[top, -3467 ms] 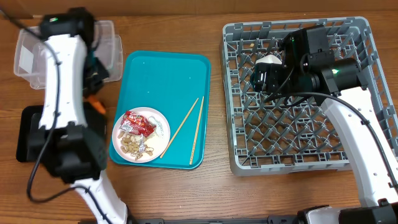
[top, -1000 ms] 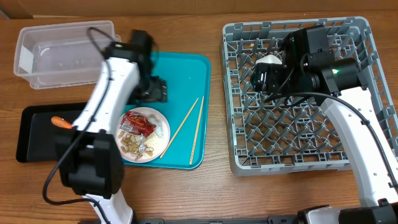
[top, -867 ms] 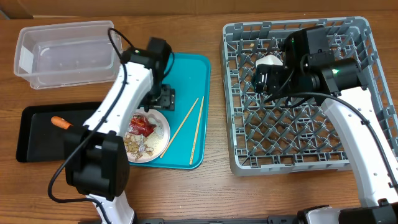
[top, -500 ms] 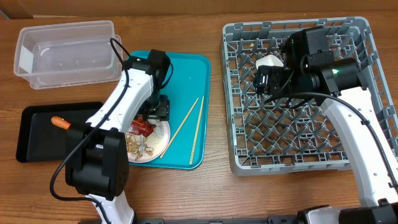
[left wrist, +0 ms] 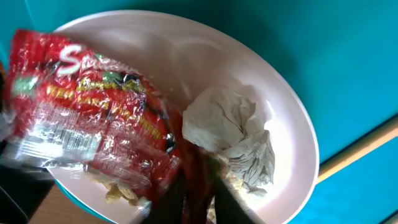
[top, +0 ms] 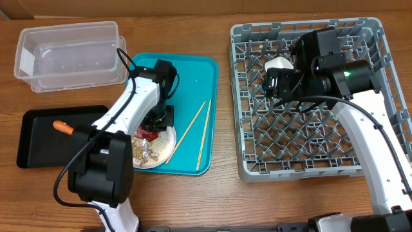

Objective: Sort waste into correct bins and load items into the dishwasher
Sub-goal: 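Reach the left gripper to the red snack wrapper on the plate and grasp it, then carry the wrapper to the clear plastic bin and release it inside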

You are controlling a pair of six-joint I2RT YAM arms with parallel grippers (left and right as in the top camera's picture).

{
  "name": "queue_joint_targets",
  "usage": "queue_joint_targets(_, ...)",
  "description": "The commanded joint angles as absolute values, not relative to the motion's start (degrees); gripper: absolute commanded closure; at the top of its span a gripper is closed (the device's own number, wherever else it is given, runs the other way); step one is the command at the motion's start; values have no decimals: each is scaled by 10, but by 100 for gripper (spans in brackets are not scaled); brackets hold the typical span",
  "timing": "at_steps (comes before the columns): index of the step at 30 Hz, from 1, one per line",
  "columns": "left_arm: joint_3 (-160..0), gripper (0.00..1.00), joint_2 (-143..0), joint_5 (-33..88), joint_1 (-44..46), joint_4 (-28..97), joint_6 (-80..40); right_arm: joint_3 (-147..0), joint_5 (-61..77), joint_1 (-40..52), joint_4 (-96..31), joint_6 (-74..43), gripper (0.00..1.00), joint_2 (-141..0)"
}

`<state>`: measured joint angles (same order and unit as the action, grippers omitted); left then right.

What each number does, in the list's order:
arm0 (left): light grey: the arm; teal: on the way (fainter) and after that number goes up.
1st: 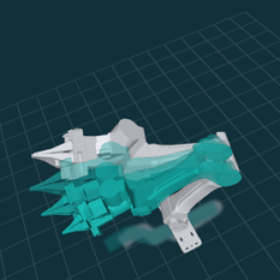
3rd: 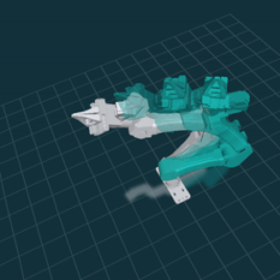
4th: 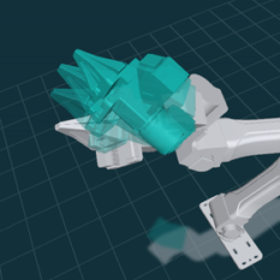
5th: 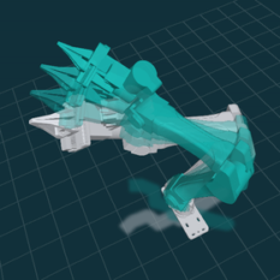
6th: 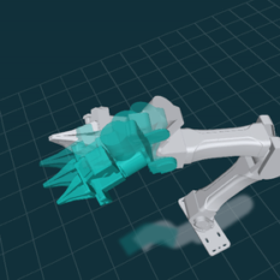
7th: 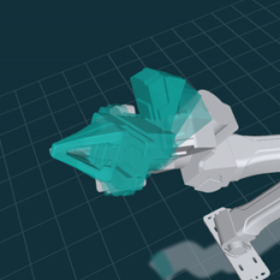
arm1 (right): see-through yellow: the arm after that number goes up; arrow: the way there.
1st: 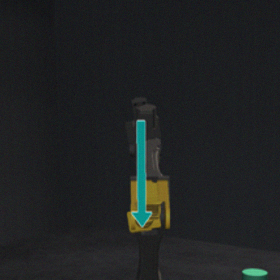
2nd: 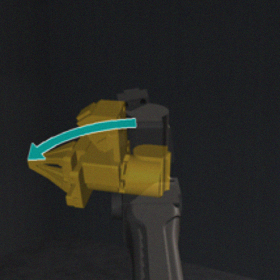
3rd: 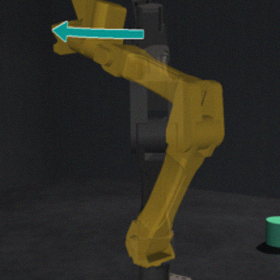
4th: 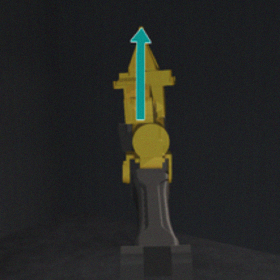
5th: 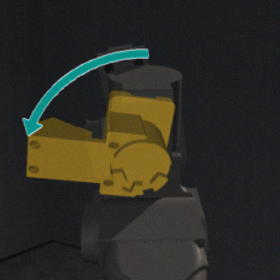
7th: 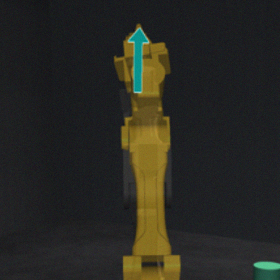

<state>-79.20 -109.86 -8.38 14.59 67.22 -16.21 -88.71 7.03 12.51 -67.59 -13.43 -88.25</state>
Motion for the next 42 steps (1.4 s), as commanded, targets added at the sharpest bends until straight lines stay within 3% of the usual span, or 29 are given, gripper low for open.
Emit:
queue_joint_targets(1, -788, 96, -1085, -79, 144, 670, -165, -890, 65, 128, -675, -130, 0, -875)
queue_joint_targets(10, -803, 96, -1085, -82, 142, 685, -165, -890, 65, 128, -679, -130, 0, -875)
queue_joint_targets(21, -1022, 96, -1084, -96, 78, 769, -154, -890, 65, 128, -678, -130, 0, -875)
queue_joint_targets(36, -1078, 95, -1093, -96, -67, 487, -152, -890, 65, 128, -678, -133, 0, -875)
queue_joint_targets(37, -1078, 88, -1096, -96, -72, 475, -152, -890, 65, 128, -678, -133, 0, -875)
queue_joint_targets(39, -1078, 53, -1104, -96, -80, 460, -152, -890, 65, 128, -679, -133, 0, -875)
queue_joint_targets(42, -1078, 45, -1113, -94, -90, 454, -152, -890, 65, 128, -679, -133, 0, -875)
